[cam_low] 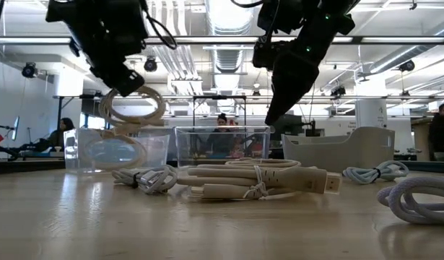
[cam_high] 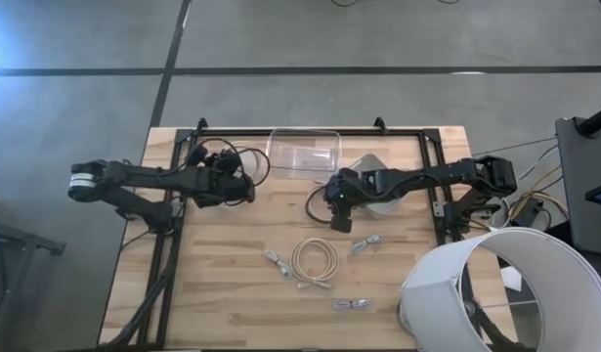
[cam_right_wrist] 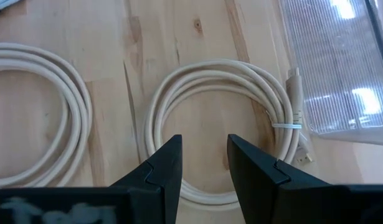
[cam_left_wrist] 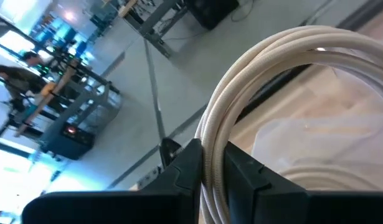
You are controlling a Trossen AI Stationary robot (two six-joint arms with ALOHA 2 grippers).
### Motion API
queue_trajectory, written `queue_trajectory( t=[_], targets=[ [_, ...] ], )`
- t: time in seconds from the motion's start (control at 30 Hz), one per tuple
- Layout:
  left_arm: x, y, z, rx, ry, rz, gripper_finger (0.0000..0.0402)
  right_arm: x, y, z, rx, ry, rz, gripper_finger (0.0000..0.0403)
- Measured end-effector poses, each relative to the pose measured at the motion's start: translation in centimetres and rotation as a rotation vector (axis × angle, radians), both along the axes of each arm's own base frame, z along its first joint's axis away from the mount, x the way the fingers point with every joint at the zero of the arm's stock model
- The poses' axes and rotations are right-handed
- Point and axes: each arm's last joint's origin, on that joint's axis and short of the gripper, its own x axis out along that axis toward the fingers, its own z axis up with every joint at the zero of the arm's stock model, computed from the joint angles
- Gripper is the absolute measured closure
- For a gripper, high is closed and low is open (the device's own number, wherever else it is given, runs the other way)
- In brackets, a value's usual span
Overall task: Pick & Place USB Port
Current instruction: Put the brown HDMI cable into the left transparent bin
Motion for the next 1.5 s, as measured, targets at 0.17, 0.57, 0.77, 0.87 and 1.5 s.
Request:
queue_trajectory(
  t=[0.17,0.57,0.77,0.87,1.5],
  targets=[
    [-0.7,0.0,-1.0,-0.003,0.019,0.013,0.0353,-0.3,0.0,-0.7,0.002,0.017,-0.002,0.028],
    [-1.8,0.5,-2.9,-0.003,-0.027,0.097,0.0353,-0.8,0.0,-1.6,0.003,0.031,-0.001,0.028],
    [-2.2,0.4,-4.1,-0.056,-0.023,0.101,0.0352,-0.7,0.0,-1.6,0.003,0.027,-0.001,0.028],
    [-2.3,0.4,-4.5,-0.077,-0.022,0.099,0.0341,-0.7,0.0,-1.5,0.001,0.022,0.002,0.028],
    [-0.4,0.5,-3.9,-0.18,-0.014,-0.057,0.0246,-0.5,0.0,-1.4,-0.015,0.006,0.027,0.028]
  ],
)
